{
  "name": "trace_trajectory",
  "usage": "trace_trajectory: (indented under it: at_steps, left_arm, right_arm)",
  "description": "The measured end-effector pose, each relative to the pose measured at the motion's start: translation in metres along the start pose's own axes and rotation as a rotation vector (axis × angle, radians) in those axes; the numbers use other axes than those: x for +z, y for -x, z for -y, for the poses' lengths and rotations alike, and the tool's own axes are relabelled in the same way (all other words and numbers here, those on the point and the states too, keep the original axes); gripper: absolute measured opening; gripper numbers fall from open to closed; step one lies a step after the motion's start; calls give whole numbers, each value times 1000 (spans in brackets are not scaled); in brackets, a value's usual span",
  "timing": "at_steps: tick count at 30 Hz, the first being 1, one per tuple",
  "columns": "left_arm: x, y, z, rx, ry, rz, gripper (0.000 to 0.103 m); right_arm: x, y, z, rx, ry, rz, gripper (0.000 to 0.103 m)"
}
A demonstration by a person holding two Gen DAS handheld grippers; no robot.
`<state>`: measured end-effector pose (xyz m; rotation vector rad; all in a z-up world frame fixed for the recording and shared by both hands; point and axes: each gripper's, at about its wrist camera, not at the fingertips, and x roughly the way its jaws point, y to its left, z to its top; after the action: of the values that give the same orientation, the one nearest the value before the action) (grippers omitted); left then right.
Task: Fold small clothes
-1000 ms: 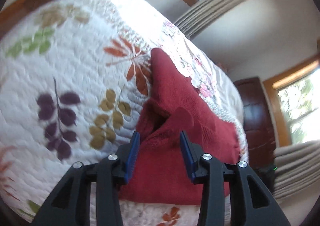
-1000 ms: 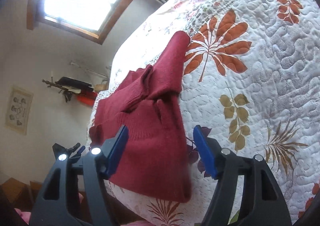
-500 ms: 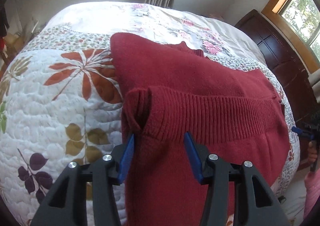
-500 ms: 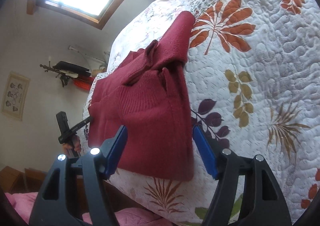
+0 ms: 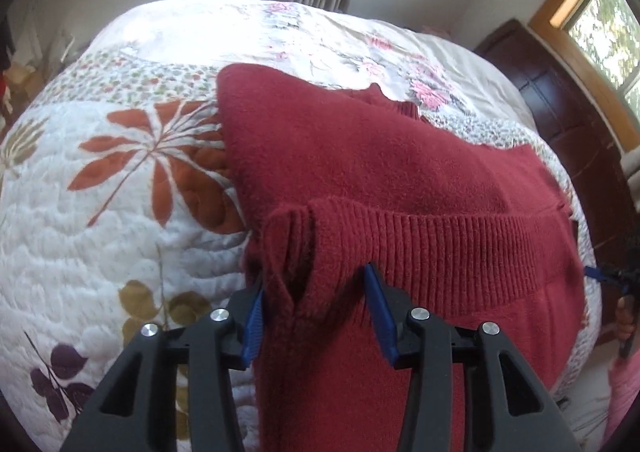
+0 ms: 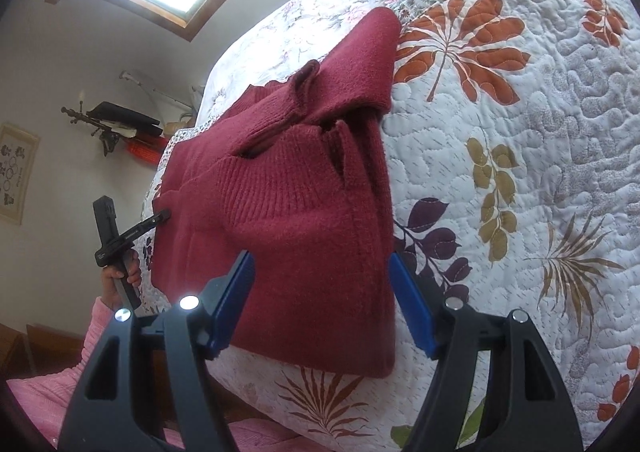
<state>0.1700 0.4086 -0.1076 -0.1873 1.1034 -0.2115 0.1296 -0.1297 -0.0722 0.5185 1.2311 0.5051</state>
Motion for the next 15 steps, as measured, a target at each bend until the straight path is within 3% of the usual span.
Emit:
trace_trajectory:
  at_steps: [1,4,7,11,15]
  left_arm:
    - [1,1,3,9,-7,5,32]
    - [0,11,7,-16,12,21,14]
    - [-5,27,14,-70,41,61,12]
    - [-14,50,27,-76,38,128,12]
    - [-11,44,27,-66,32,116,12]
  right_arm:
    - [2,1,0,-8,5,1,70]
    - [11,4,-2,-35,45,4,71]
    - [22,1,-7,-41,113,-17,74]
    - [36,-17,-22,-110,240,-58,74]
    - [44,-30,-42,-145,352,-59,74]
